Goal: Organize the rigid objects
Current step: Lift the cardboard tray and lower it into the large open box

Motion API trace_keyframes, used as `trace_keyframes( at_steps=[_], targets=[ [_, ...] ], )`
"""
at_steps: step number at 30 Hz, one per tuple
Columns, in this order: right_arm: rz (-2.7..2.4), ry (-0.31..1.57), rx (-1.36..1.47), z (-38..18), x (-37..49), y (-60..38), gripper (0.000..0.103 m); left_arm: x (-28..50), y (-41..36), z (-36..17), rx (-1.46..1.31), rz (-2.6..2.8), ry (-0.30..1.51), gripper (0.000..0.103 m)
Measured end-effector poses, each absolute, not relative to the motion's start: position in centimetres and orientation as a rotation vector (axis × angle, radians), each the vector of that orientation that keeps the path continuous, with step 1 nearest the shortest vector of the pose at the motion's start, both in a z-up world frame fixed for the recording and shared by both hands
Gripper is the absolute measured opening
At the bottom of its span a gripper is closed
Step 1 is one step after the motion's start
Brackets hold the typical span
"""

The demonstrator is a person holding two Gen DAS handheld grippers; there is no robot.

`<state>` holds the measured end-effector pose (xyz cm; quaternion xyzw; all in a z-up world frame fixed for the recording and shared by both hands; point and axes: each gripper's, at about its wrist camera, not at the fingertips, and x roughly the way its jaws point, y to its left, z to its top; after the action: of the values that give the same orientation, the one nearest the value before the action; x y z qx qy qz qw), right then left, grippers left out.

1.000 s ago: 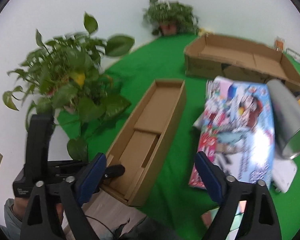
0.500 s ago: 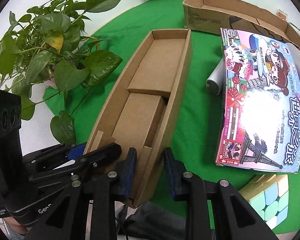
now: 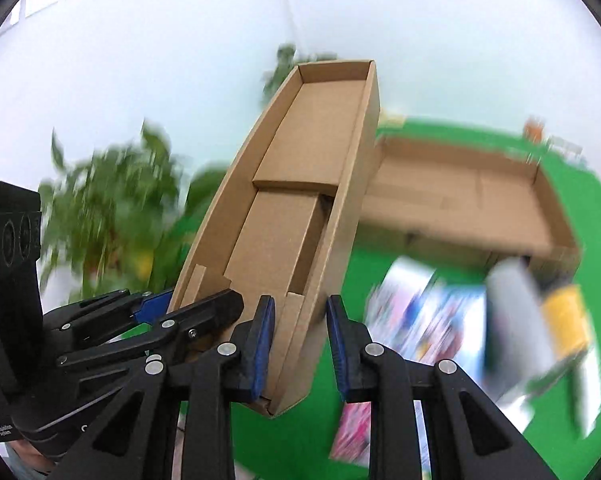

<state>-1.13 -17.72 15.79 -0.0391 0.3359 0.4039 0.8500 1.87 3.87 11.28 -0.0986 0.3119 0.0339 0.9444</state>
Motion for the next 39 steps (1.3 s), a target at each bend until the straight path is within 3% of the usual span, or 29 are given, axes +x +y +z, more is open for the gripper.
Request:
trace_keyframes(
  at_steps=[6, 13, 20, 30, 39],
  targets=[
    [0.819, 0.695, -0.056, 23.0, 8.1, -16.9, 0.024, 11.9, 4.6, 17.4, -0.147, 0.037, 0.592, 0.023],
    [0.793, 0.789, -0.043, 24.7, 18.3, -13.0, 0.024, 18.0, 6.0, 17.2, -0.195, -0.005, 0.631, 0.023],
    [0.817, 0.935, -0.047, 19.6, 26.0, -8.5, 0.024, 22.7, 8.0, 13.2, -0.23, 0.018, 0.737, 0.023],
    [0.853, 1.165, -0.055, 6.7, 32.7, -2.0, 0.024, 27.8, 11.6, 3.9, -0.277, 0.077, 0.953, 0.023],
    [0.861, 1.317, 0.017, -0.2, 35.8, 0.1, 0.024, 29.8, 13.3, 0.7, -0.281, 0.147, 1.054, 0.023]
  ],
)
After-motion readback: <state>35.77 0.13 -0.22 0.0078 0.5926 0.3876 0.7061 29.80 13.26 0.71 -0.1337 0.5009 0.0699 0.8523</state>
